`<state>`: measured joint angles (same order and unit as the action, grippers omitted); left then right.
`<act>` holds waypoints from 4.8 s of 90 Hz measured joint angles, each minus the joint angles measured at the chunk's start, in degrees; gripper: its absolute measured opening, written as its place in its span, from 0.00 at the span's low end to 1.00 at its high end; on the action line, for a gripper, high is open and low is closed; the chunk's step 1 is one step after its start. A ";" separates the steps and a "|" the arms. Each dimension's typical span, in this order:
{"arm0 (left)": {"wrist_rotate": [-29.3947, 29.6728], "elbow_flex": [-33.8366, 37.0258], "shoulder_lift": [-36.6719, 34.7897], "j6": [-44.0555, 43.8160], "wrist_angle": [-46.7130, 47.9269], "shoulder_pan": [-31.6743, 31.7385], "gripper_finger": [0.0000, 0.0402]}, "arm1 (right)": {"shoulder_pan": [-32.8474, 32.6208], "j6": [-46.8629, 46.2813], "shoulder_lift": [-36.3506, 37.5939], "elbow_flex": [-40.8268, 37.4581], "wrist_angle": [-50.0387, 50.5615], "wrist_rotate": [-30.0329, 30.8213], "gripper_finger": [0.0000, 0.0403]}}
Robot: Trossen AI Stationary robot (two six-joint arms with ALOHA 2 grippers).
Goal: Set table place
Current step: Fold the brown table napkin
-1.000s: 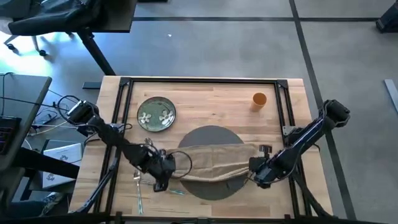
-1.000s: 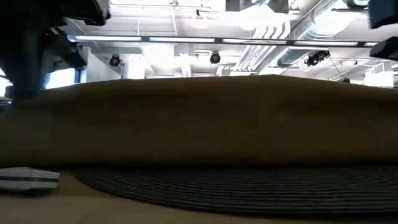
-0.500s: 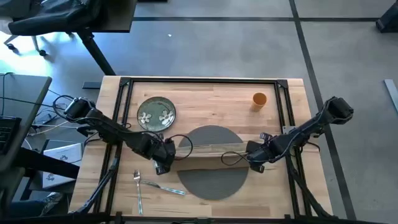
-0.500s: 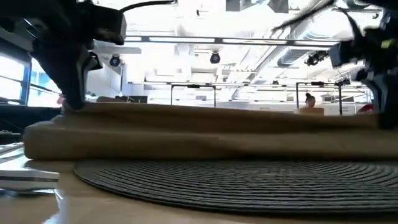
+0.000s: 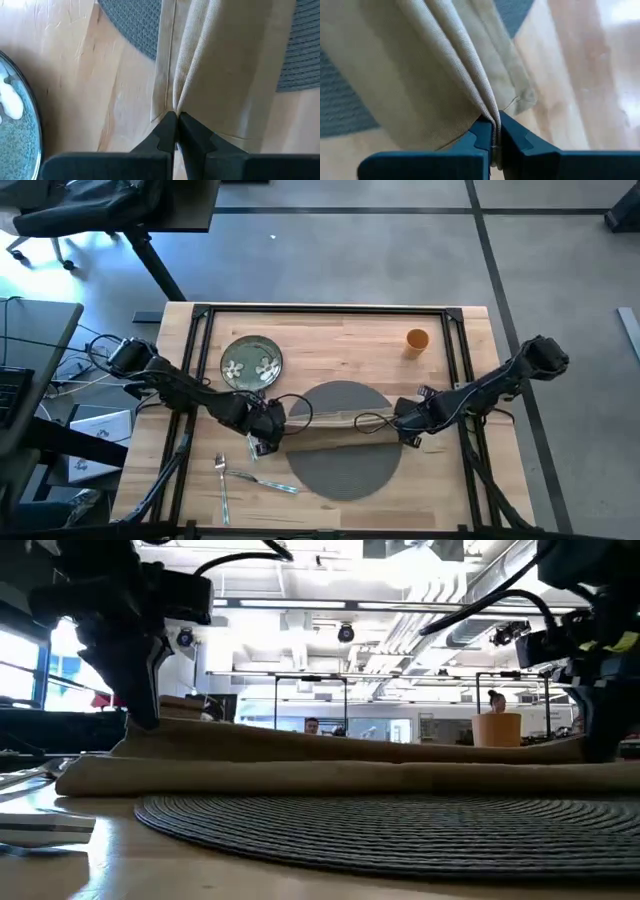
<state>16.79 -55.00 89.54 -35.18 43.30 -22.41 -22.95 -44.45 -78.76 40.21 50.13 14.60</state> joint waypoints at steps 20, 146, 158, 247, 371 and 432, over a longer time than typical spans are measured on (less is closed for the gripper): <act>0.22 0.00 0.17 -1.84 0.51 -0.11 0.00 | 2.56 1.42 0.00 0.00 0.83 0.03 0.00; -11.82 5.94 4.75 5.64 -23.35 2.58 0.34 | 4.34 16.43 1.01 -4.92 -21.96 -8.68 0.54; -12.47 7.46 5.43 4.34 -20.70 2.42 0.34 | 4.32 16.00 1.01 -7.36 -19.24 -10.14 0.54; -11.20 4.07 1.75 9.64 -25.29 4.90 0.34 | 5.30 24.98 1.84 -2.67 -29.29 -5.23 0.54; -13.29 -2.80 17.26 23.11 -53.39 15.43 0.34 | -1.59 -42.10 24.12 -21.22 -23.10 -5.23 0.54; -14.30 -8.62 21.07 22.80 -49.18 16.65 0.34 | -0.49 -43.06 24.11 -21.24 -18.52 -3.84 0.54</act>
<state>2.48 -63.62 110.61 -12.38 -5.87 -5.76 -23.44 -87.51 -54.65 18.96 31.61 10.76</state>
